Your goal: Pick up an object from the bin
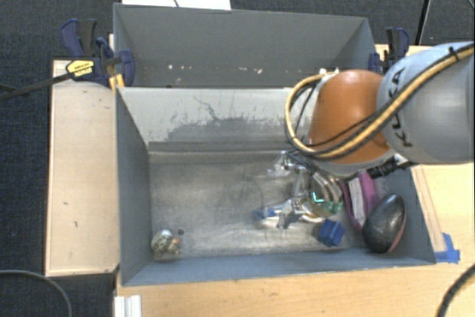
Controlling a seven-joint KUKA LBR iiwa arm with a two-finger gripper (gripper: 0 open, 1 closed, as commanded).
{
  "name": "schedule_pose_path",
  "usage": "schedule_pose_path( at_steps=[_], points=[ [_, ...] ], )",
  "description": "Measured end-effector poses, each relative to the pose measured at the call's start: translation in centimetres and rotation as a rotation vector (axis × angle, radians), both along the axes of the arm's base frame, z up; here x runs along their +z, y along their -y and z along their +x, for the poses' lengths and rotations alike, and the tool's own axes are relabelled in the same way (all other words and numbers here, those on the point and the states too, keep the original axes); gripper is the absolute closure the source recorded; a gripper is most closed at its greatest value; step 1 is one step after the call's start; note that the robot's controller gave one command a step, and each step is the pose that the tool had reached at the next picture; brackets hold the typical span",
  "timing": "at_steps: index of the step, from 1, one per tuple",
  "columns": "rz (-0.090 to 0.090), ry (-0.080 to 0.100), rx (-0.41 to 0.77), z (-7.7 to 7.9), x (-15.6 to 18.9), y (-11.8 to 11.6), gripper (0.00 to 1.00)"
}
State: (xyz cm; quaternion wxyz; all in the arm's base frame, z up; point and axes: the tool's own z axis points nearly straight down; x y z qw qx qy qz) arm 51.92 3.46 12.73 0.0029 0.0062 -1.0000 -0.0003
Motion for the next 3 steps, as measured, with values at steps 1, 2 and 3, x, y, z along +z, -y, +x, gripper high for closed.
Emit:
schedule_pose_path(
  at_steps=[1,2,3],
  points=[
    [-0.001,0.009,-0.050,1.5,-5.2,3.5,0.00],
    [0.000,0.015,-0.050,1.7,-4.9,3.3,1.00],
    [-0.001,0.017,-0.027,2.8,11.1,5.7,1.00]
  ],
)
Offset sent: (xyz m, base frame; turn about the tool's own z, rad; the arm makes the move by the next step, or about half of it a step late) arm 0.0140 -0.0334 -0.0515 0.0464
